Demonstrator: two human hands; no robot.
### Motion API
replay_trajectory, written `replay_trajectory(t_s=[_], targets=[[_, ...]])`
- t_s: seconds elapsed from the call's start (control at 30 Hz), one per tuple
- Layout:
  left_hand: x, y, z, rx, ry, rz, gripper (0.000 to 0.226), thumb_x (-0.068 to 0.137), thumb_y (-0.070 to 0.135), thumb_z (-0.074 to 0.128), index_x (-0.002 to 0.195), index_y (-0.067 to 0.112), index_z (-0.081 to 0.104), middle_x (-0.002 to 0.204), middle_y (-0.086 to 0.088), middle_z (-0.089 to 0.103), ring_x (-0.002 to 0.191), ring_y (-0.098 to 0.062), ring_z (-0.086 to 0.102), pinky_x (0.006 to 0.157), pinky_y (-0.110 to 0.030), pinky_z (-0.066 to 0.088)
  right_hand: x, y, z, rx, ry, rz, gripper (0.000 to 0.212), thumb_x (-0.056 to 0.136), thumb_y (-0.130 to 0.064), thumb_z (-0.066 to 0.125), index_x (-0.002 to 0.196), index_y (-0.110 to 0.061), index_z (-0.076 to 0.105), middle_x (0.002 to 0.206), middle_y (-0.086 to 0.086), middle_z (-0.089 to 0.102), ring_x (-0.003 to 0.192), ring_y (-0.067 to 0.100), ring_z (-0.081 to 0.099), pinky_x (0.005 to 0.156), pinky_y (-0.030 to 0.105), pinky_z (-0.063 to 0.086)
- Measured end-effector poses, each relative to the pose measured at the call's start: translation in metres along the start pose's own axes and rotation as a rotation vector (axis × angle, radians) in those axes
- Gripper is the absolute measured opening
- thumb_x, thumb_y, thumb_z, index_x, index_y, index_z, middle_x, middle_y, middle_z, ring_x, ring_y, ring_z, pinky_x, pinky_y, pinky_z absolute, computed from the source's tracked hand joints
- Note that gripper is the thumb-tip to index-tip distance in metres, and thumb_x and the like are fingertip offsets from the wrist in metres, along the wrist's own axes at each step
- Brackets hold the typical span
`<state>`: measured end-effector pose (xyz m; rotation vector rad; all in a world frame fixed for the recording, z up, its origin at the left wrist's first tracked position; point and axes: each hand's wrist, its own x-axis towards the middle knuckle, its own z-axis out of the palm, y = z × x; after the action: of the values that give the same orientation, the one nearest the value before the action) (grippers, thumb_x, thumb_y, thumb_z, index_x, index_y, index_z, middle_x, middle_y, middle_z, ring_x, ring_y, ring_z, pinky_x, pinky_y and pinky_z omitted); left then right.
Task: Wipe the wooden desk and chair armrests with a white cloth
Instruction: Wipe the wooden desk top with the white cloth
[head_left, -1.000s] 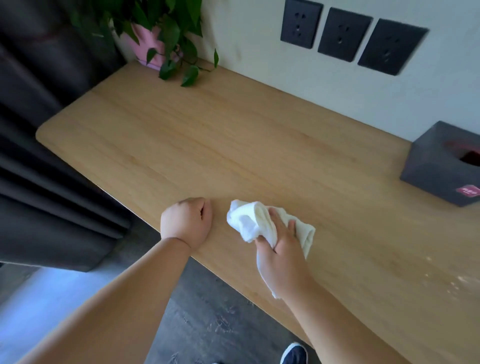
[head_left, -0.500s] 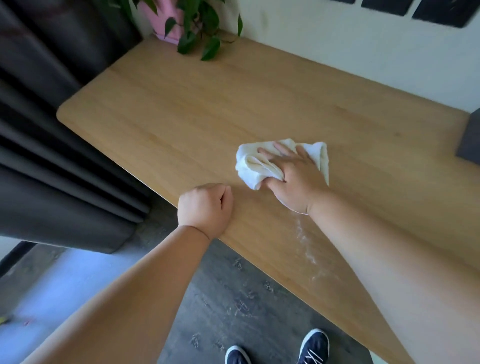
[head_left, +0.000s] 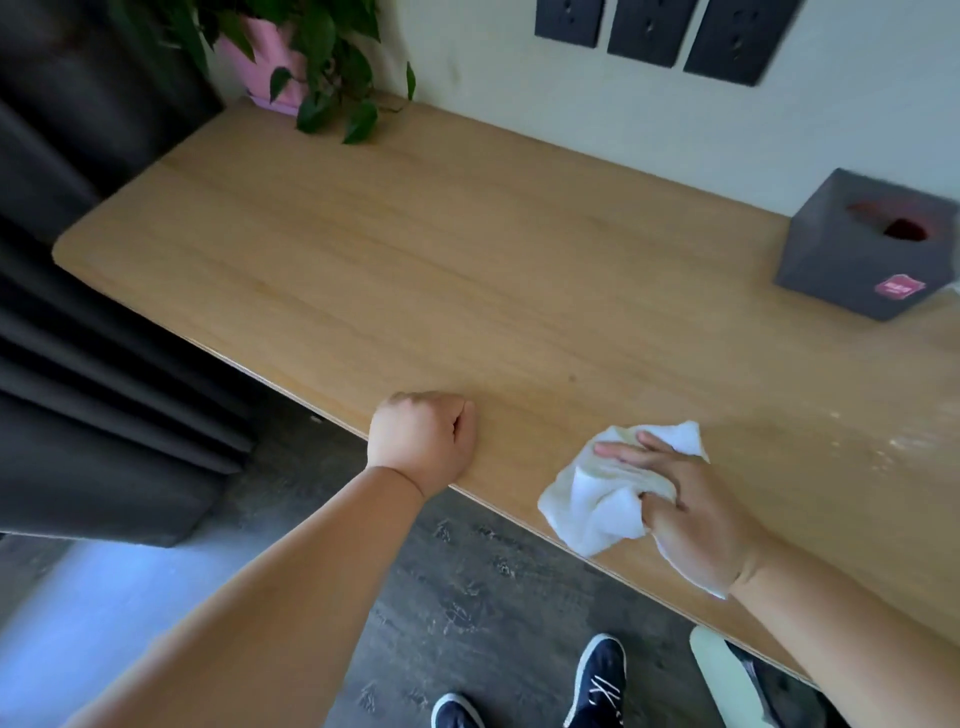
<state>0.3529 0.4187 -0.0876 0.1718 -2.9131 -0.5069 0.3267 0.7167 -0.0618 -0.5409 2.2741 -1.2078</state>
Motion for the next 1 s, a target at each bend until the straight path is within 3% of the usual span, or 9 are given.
replay_trajectory(t_s=[0.03,0.07,0.13,0.2,0.27,0.4,0.53,0.77,1.0], targets=[[0.000,0.006,0.001,-0.021,-0.018,-0.010,0.044,0.085,0.017,0.057,0.052,0.017,0.027,0.043,0.001,0.033,0.044,-0.027,0.028,0.050,-0.020,0.014,-0.008,-0.002,-0.014,0.097,0.068,0.083,0.038,0.081,-0.029,0.044,0.094,-0.038,0.079,0.096,-0.022,0.071,0.097,-0.001,0.063,0.086,0.029,0.049],[0.001,0.011,0.002,-0.043,-0.035,-0.020,0.046,0.087,0.018,0.055,0.053,0.017,0.025,0.044,0.002,0.029,0.045,-0.027,0.028,0.048,-0.021,0.016,-0.013,-0.003,-0.031,0.130,0.193,0.164,0.028,0.083,-0.032,0.048,0.075,-0.035,0.074,0.071,-0.016,0.068,0.067,0.008,0.061,0.068,0.030,0.047],[0.005,0.023,0.005,-0.076,-0.059,-0.021,0.049,0.090,0.019,0.053,0.054,0.018,0.020,0.045,0.003,0.023,0.047,-0.025,0.027,0.047,-0.023,0.020,-0.014,-0.004,-0.072,0.022,0.496,0.359,0.037,0.079,-0.051,0.048,0.064,-0.024,0.068,0.047,-0.004,0.063,0.045,0.019,0.056,0.055,0.031,0.044],[0.009,0.036,0.008,-0.081,-0.076,-0.024,0.050,0.090,0.017,0.054,0.054,0.019,0.020,0.045,0.002,0.023,0.047,-0.022,0.024,0.046,-0.024,0.018,-0.005,-0.002,-0.113,-0.039,0.679,0.438,0.053,0.077,-0.060,0.045,0.070,-0.011,0.065,0.052,0.006,0.065,0.050,0.027,0.060,0.054,0.034,0.046],[0.009,0.045,0.012,-0.054,-0.102,-0.031,0.047,0.088,0.014,0.057,0.053,0.016,0.025,0.044,0.000,0.029,0.046,-0.021,0.024,0.045,-0.024,0.018,0.010,0.009,-0.145,-0.053,0.738,0.461,0.050,0.077,-0.058,0.045,0.081,-0.011,0.062,0.064,0.009,0.064,0.060,0.031,0.062,0.058,0.038,0.050],[0.009,0.046,0.022,0.019,-0.085,-0.002,0.042,0.084,0.015,0.057,0.054,0.014,0.027,0.044,0.001,0.026,0.044,-0.025,0.026,0.043,-0.024,0.021,0.027,0.065,-0.170,-0.273,0.696,0.441,0.035,0.093,-0.047,0.050,0.112,-0.020,0.062,0.106,0.011,0.069,0.103,0.039,0.064,0.091,0.048,0.050],[0.011,0.042,0.028,0.046,-0.023,0.029,0.043,0.087,0.022,0.054,0.054,0.015,0.028,0.045,0.004,0.021,0.042,-0.025,0.027,0.045,-0.018,0.015,0.035,0.111,-0.148,-0.720,0.513,0.313,0.046,0.098,-0.045,0.051,0.142,-0.036,0.045,0.159,0.002,0.040,0.149,0.038,0.027,0.107,0.071,0.028],[0.011,0.045,0.031,0.111,0.013,0.009,0.045,0.090,0.029,0.053,0.053,0.016,0.031,0.044,0.004,0.028,0.042,-0.029,0.035,0.046,-0.021,0.018,0.026,0.093,-0.101,-0.672,0.432,0.166,0.044,0.095,-0.023,0.059,0.138,-0.037,0.058,0.163,-0.005,0.039,0.156,0.032,0.019,0.112,0.074,0.018],[0.011,0.051,0.033,0.144,-0.001,-0.030,0.044,0.093,0.031,0.049,0.055,0.018,0.031,0.047,0.006,0.030,0.046,-0.030,0.038,0.047,-0.025,0.027,-0.018,0.039,0.003,-0.553,0.280,-0.070,0.038,0.087,-0.040,0.050,0.122,-0.042,0.066,0.156,-0.012,0.048,0.156,0.028,0.021,0.115,0.070,0.016]])
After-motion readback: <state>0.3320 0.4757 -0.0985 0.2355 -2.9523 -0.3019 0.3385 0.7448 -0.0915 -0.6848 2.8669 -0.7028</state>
